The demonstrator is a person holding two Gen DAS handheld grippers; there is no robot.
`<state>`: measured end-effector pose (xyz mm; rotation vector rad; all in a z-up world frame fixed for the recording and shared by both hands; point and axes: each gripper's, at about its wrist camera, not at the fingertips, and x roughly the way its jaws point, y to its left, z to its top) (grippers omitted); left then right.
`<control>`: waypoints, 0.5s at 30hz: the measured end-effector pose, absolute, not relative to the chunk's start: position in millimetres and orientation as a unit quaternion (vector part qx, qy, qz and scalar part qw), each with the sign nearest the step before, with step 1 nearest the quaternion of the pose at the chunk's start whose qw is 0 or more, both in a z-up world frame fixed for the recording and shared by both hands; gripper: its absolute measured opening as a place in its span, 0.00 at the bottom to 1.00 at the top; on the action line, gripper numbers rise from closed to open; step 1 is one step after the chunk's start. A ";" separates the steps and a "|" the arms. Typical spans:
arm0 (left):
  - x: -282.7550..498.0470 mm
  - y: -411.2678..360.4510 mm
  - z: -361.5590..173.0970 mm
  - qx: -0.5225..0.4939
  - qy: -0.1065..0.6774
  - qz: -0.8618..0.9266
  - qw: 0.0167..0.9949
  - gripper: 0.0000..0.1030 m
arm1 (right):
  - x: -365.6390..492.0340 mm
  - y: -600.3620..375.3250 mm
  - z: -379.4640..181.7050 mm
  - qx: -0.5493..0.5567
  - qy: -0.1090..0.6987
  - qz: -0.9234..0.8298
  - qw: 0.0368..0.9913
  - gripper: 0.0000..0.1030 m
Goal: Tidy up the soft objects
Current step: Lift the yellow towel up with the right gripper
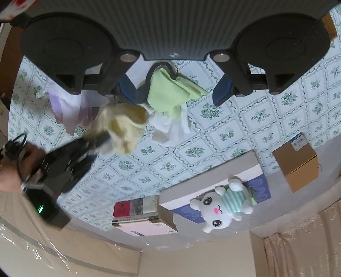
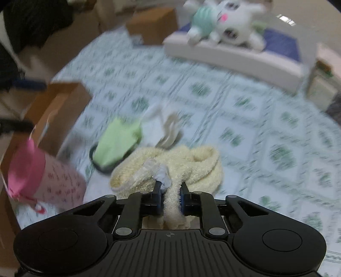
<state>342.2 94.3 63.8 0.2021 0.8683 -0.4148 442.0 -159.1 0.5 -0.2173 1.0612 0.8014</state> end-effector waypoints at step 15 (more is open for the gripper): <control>391.7 64.9 27.7 0.140 0.468 -0.231 0.841 0.73 | 451.1 -166.8 -2.4 -0.122 0.446 0.308 0.832 0.14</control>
